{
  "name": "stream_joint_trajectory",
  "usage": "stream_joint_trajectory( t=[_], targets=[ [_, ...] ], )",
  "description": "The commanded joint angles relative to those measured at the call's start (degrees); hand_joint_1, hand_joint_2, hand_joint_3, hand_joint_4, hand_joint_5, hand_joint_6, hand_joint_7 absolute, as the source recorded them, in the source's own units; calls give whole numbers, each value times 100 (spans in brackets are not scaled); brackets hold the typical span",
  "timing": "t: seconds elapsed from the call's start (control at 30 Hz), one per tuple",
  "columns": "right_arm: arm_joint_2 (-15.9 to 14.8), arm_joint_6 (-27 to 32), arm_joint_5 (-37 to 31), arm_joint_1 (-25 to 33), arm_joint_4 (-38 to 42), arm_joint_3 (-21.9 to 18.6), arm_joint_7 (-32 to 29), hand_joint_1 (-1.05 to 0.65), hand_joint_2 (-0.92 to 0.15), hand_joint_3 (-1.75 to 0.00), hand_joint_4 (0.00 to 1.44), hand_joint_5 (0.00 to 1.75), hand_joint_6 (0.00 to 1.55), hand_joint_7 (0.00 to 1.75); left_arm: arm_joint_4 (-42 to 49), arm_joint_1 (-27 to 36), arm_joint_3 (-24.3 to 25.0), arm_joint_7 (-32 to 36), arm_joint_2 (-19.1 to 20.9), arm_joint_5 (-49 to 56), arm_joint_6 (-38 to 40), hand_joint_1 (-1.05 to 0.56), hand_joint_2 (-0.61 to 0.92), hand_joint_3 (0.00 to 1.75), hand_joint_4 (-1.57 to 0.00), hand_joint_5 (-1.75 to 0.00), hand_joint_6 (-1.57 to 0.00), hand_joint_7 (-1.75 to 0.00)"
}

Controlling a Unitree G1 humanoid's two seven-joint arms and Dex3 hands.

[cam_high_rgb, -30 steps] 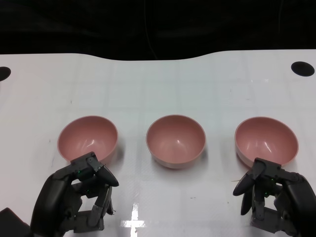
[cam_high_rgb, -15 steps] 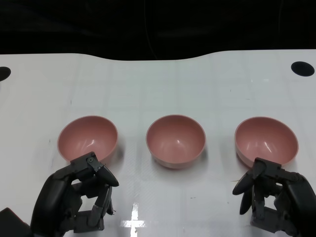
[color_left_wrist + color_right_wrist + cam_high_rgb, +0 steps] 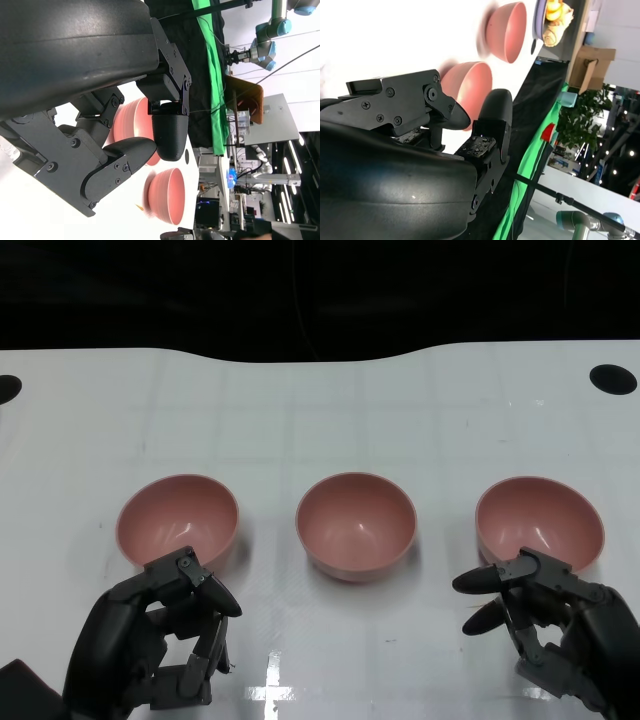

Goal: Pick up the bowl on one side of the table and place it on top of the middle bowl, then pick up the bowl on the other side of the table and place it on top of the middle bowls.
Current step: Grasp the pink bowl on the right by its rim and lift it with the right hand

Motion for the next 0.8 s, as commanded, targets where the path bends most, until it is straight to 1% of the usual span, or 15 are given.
stream_joint_trajectory(
  t=[0.03,0.07,0.13,0.2,0.3,0.37,0.47,0.6,0.7,0.8],
  targets=[
    [-290,124,-677,-40,-319,-133,-339,-39,-84,-9,25,77,36,32,62,-22,30,21,59,29,-100,-22,42,130,-89,-172,-83,-145],
    [-313,143,-780,-41,-359,-136,-399,-40,-85,-5,20,77,35,26,65,-22,31,21,61,35,-113,-22,42,130,-89,-172,-83,-145],
    [-381,186,-1028,-43,-446,-145,-538,-44,-85,-1,15,78,34,21,39,-10,26,27,66,43,-98,-22,42,130,-88,-172,-82,-145],
    [-453,225,-1246,-51,-517,-145,-638,-47,-85,0,14,79,33,18,17,-4,26,22,70,25,-60,-23,42,130,-88,-172,-82,-145],
    [-599,301,-1613,-89,-640,-145,-752,-54,-84,0,8,77,28,14,1,-11,29,12,71,-10,-4,-23,42,129,-88,-172,-82,-145],
    [-711,423,-1974,-109,-764,-142,-833,-59,-85,0,5,76,25,11,5,-15,32,13,71,-13,-8,-24,42,128,-88,-173,-82,-145],
    [-832,732,-2470,-119,-1011,-112,-893,-66,-86,-1,1,73,21,8,2,-11,36,7,77,-17,-12,-23,42,128,-87,-172,-82,-145],
    [-964,1349,-3181,-183,-1368,-17,-845,-71,-87,-1,0,65,19,6,4,-5,42,37,88,27,-28,-23,43,127,-87,-171,-82,-145],
    [-1115,1720,-3713,-372,-1432,99,-802,-71,-85,0,0,57,17,4,-5,-7,37,47,81,33,-17,-24,43,126,-87,-171,-81,-145],
    [-1222,2033,-4124,-590,-1352,253,-768,-71,-83,0,0,57,19,5,-31,5,38,24,74,-27,46,-24,43,125,-87,-171,-81,-145]
  ],
)
